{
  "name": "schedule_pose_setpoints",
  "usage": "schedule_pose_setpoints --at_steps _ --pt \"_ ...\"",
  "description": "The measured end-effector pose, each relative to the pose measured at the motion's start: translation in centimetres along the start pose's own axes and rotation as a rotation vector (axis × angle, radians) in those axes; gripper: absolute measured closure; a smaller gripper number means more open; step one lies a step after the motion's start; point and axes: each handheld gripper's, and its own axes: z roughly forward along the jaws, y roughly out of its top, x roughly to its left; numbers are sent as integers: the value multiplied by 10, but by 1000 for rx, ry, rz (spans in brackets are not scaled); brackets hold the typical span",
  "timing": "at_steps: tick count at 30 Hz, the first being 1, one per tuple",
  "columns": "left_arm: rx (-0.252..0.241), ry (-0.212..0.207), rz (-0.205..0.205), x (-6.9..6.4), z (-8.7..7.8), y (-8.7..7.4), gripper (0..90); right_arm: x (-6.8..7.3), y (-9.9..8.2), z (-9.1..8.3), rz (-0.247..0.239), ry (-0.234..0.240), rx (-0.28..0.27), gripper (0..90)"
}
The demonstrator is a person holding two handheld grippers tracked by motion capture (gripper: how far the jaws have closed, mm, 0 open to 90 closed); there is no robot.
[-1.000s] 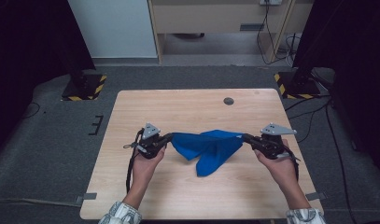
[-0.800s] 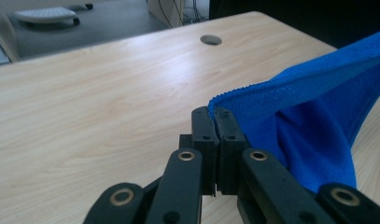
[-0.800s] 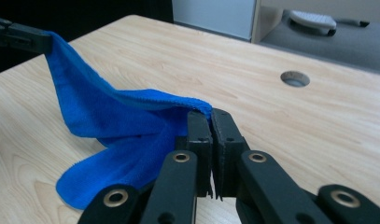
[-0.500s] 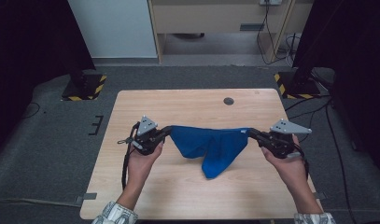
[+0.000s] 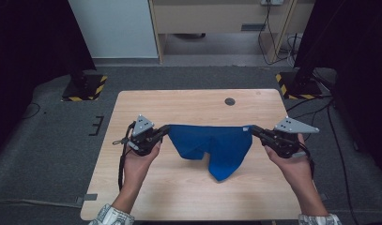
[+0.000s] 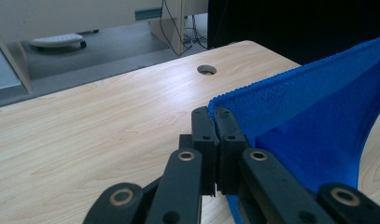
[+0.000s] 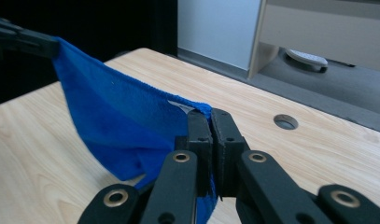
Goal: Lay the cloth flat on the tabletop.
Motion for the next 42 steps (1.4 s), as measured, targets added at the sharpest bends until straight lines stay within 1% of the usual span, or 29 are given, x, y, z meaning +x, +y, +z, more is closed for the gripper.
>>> schedule_pose_setpoints --at_steps 3,5,7,9,14,16,18,19,20,21,22,23,24,28,29,31,33,35,38,40,42 --pt "-8 3 6 -2 -1 4 884 -3 0 2 19 -4 5 876" --pt "-16 2 9 -4 -7 8 884 -1 2 -2 13 0 -11 875" --pt "-21 2 14 -6 -13 11 884 1 4 -8 4 4 -28 876" --pt "-27 4 30 -10 -22 14 884 3 7 -17 -4 13 -46 875" --pt "-65 -4 55 -21 -43 26 884 10 13 -34 -16 22 -76 875" --pt "-66 -2 62 -21 -44 31 884 12 17 -39 -25 21 -85 875" --pt "-51 0 64 -17 -39 34 884 11 20 -36 -32 15 -78 874" --pt "-40 -2 52 -13 -32 34 883 9 20 -34 -30 13 -73 875" --pt "-34 -1 43 -10 -28 34 883 6 20 -28 -27 7 -60 874" --pt "-19 9 46 -6 -21 33 883 3 20 -23 -25 3 -53 874" --pt "-7 15 43 -2 -12 32 883 0 19 -16 -24 -1 -39 874" --pt "-2 17 40 1 -7 30 882 -4 16 -7 -24 -8 -20 874" --pt "15 23 39 4 0 29 882 -7 15 -1 -17 -9 -4 874" --pt "52 39 15 16 25 24 881 -22 5 28 2 -17 53 875" --pt "55 37 8 18 29 23 881 -26 2 35 5 -23 68 875" --pt "65 45 -4 24 39 21 880 -32 -1 45 16 -24 85 875" --pt "67 45 -19 29 46 21 878 -37 -4 54 16 -29 102 875" --pt "73 50 -24 32 51 21 878 -42 -5 62 15 -35 114 874" --pt "95 60 -32 37 63 18 878 -48 -7 73 16 -42 131 874" --pt "109 63 -38 40 69 16 878 -52 -10 82 30 -49 147 874" --pt "132 70 -45 43 77 11 876 -55 -13 88 29 -54 160 874"
